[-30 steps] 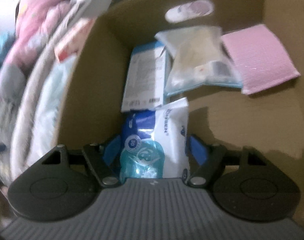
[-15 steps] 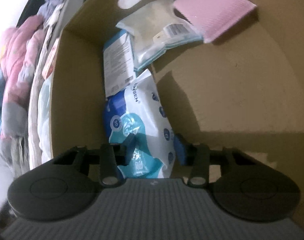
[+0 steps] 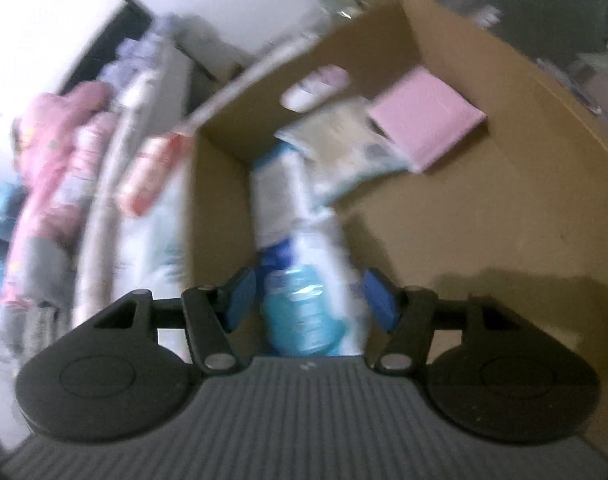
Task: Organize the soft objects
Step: 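Reach the right tool to the pink plush toy and grasp it, then carry the pink plush toy with the right tool into the cardboard box and release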
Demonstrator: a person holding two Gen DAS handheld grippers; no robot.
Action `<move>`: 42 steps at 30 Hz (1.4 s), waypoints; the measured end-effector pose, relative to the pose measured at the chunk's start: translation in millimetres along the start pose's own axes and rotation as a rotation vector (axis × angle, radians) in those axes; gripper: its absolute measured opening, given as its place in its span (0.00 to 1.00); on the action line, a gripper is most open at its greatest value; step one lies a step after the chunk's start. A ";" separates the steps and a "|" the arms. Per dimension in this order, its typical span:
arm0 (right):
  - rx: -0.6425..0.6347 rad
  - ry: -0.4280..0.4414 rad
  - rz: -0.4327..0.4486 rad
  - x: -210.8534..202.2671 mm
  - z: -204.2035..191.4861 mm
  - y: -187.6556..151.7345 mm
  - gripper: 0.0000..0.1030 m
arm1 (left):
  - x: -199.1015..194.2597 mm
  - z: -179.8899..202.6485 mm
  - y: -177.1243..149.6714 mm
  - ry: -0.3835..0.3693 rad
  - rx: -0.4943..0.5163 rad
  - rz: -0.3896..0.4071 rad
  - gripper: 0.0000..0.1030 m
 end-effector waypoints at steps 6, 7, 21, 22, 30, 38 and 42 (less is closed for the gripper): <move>-0.103 0.212 -0.080 -16.5 -67.5 -44.7 0.63 | -14.9 -3.1 -23.0 0.002 0.049 0.002 0.74; -0.128 0.234 -0.105 -13.6 -80.1 -53.9 0.63 | -17.0 -4.1 -26.2 0.002 0.058 0.001 0.74; -0.592 0.394 -0.453 76.2 -252.0 -187.1 0.75 | 16.6 -15.5 -72.5 0.005 0.150 -0.125 0.78; -0.612 0.391 -0.466 83.2 -257.8 -191.2 0.76 | 20.8 -16.0 -73.3 0.005 0.154 -0.131 0.79; -0.726 0.317 -0.486 112.8 -269.7 -212.5 0.80 | 38.9 -20.3 -72.3 -0.015 0.159 -0.119 0.83; -0.693 0.289 -0.486 127.5 -263.5 -217.9 0.76 | 39.3 -22.3 -70.6 -0.023 0.136 -0.082 0.83; -0.690 0.292 -0.468 122.4 -264.9 -219.8 0.72 | 32.2 -19.5 -68.6 -0.018 0.122 -0.078 0.82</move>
Point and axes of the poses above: each gripper's, at about its wrist camera, not at the fingertips, and x roughly the way its jaws point, z to its right, y to its top, the point moved 4 cm from there along x, roughly the way its jaws point, and after that the axes turned 7 degrees about -y, right-handed, at the moved point
